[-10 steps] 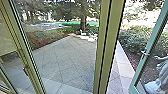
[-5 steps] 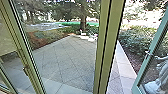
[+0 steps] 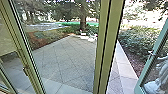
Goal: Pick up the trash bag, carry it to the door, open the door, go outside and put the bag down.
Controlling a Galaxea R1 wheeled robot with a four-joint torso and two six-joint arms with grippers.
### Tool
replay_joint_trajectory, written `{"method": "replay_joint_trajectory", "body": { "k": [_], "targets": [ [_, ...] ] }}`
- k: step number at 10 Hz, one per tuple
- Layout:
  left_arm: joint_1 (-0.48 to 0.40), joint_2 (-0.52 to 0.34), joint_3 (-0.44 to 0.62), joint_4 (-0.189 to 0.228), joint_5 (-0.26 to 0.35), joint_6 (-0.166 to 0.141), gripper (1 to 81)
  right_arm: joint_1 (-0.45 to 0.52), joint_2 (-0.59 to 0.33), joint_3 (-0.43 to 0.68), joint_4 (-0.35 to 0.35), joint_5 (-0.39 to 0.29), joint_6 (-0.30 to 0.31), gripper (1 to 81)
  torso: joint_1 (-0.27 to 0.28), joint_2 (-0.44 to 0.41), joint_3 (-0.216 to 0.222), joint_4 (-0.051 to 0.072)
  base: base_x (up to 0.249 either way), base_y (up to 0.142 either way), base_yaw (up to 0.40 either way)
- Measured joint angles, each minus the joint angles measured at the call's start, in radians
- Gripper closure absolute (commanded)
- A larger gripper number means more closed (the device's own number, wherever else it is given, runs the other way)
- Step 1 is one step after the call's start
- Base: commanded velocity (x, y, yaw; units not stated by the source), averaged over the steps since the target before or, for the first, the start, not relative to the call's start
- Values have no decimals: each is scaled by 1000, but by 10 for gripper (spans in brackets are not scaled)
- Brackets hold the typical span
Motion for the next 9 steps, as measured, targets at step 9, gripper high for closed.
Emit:
{"method": "replay_joint_trajectory", "body": {
  "k": [9],
  "targets": [
    [0,1,0,0,0,0,811,-530,-34,246,283,153,-1,10,0,0,0,0,0,0,0]
  ]
}}
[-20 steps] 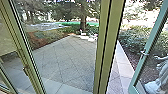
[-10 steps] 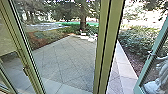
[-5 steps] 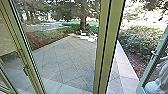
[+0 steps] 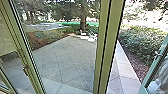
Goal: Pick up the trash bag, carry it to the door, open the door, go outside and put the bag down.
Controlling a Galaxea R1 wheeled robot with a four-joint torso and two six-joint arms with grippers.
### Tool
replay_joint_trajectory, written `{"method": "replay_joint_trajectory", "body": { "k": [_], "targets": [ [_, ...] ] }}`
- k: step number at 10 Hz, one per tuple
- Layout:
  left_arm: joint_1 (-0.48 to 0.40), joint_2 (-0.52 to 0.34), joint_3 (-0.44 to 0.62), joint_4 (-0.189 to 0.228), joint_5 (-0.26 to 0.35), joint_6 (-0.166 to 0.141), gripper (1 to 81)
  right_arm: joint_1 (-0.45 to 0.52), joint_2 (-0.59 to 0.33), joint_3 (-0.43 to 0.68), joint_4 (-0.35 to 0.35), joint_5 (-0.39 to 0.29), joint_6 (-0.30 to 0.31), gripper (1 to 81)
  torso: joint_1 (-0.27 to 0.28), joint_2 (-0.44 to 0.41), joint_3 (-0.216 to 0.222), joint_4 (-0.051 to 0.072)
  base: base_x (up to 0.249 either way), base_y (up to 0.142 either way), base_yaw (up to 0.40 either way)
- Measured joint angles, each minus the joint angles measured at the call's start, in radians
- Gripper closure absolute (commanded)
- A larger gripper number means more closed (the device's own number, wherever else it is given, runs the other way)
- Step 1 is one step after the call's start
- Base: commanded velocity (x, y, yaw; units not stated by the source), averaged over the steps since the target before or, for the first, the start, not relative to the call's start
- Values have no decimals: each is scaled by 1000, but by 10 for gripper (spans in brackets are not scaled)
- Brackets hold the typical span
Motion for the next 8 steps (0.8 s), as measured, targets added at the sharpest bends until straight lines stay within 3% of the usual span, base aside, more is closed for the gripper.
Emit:
{"method": "replay_joint_trajectory", "body": {
  "k": [4,8],
  "targets": [
    [0,1,0,0,-1,0,811,-241,-5,213,116,190,0,10,0,0,0,0,0,0,0],
    [-1,3,0,0,-5,6,811,-482,40,290,181,403,-1,10,0,0,0,0,0,0,0]
  ]
}}
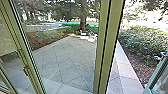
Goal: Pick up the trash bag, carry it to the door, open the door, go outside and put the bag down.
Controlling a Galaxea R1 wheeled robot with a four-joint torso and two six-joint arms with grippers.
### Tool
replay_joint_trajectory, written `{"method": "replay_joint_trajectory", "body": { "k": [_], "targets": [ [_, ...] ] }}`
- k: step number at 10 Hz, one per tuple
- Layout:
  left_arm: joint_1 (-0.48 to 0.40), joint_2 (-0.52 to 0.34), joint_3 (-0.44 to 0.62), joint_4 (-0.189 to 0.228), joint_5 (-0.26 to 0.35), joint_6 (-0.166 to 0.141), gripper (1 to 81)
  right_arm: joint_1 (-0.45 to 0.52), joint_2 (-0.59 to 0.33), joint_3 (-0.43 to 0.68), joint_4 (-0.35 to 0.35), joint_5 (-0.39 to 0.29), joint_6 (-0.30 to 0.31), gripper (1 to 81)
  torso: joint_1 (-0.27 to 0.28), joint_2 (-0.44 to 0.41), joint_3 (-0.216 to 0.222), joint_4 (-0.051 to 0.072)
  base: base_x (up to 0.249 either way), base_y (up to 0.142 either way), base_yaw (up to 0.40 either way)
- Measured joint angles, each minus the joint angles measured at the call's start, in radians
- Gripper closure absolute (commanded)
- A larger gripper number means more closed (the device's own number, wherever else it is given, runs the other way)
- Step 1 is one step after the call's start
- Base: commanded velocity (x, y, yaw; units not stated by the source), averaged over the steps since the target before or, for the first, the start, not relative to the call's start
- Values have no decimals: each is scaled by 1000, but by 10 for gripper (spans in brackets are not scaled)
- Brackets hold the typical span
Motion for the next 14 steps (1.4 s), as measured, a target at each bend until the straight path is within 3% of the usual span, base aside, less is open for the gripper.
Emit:
{"method": "replay_joint_trajectory", "body": {
  "k": [3,6,8,10,14],
  "targets": [
    [0,2,0,0,-4,0,811,-115,83,93,30,126,-3,10,0,0,0,0,0,0,0],
    [-2,3,0,0,-5,1,811,-182,182,98,16,195,-10,10,0,0,0,0,0,0,0],
    [-2,5,-1,0,-7,1,811,-238,237,95,-114,225,3,10,0,0,0,0,0,0,0],
    [-2,5,-1,0,-7,1,811,-255,312,57,-253,284,86,10,0,0,0,0,0,0,0],
    [-2,16,-23,0,-11,1,811,-323,460,5,-315,339,132,10,0,0,0,0,0,0,0]
  ]
}}
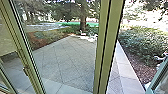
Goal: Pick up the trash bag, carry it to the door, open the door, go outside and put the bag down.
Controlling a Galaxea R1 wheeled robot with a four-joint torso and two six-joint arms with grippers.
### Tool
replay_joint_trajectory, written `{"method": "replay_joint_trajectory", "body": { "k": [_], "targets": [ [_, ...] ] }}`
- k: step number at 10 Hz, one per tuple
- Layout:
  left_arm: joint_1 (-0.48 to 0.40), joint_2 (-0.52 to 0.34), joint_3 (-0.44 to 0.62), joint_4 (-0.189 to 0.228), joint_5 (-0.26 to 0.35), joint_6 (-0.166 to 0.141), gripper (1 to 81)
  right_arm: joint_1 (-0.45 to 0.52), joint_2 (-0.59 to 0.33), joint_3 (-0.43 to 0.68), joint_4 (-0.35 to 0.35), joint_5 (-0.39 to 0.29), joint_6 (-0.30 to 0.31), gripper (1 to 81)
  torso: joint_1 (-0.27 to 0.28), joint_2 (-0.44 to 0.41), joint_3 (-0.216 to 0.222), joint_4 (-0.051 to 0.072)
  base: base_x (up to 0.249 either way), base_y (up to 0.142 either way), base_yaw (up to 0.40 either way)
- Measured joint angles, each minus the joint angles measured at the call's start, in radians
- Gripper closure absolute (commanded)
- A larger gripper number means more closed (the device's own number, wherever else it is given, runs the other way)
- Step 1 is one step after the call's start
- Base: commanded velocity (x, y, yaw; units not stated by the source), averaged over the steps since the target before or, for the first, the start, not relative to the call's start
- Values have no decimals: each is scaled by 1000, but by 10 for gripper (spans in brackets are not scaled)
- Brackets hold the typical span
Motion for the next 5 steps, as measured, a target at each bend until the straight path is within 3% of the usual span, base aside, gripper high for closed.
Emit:
{"method": "replay_joint_trajectory", "body": {
  "k": [5],
  "targets": [
    [-10,23,-47,0,-10,0,811,-52,190,-117,-6,47,8,10,0,0,0,0,0,0,0]
  ]
}}
